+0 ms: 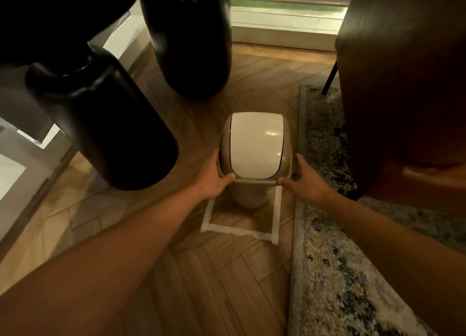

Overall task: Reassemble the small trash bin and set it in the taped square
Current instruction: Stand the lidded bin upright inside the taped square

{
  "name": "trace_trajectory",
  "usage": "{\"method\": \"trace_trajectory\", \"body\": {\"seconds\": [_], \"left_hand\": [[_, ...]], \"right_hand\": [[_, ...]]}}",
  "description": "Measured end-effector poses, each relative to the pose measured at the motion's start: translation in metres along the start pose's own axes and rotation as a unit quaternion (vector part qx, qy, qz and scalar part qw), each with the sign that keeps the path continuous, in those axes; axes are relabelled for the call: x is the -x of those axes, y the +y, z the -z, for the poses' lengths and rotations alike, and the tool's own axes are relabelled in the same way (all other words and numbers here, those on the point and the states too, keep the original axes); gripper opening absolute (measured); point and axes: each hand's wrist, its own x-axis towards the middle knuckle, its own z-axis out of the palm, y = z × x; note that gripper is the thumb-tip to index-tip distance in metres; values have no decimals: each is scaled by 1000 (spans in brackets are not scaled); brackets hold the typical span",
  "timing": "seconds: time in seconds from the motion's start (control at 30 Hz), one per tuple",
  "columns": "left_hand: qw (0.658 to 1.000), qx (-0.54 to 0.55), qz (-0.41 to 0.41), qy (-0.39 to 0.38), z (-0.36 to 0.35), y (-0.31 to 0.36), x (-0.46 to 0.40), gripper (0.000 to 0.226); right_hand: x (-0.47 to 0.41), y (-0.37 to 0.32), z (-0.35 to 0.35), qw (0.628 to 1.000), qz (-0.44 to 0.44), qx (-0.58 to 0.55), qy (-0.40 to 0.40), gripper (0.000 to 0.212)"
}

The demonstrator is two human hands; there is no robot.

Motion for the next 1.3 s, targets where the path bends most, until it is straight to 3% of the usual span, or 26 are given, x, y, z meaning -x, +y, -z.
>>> {"method": "trace_trajectory", "body": {"seconds": [0.1,0.23,0.5,0.93,1.13,1.3], "left_hand": [[1000,4,-3,20,3,1,-3,100],[999,-33,-26,24,2,-1,-5,100],[999,-33,-11,20,8,4,-7,77],[1000,-4,-9,4,7,-5,-7,76],[999,25,3,40,4,-20,-4,85],[998,36,-26,34,1,-24,-3,79]], "right_hand": [[4,-1,0,999,14,29,39,86],[11,-1,-12,997,25,65,25,84],[12,-5,-32,997,14,59,51,76],[11,-8,-30,998,6,52,41,88],[11,-13,-14,996,37,48,64,103],[12,-11,-18,998,22,52,25,100]]}}
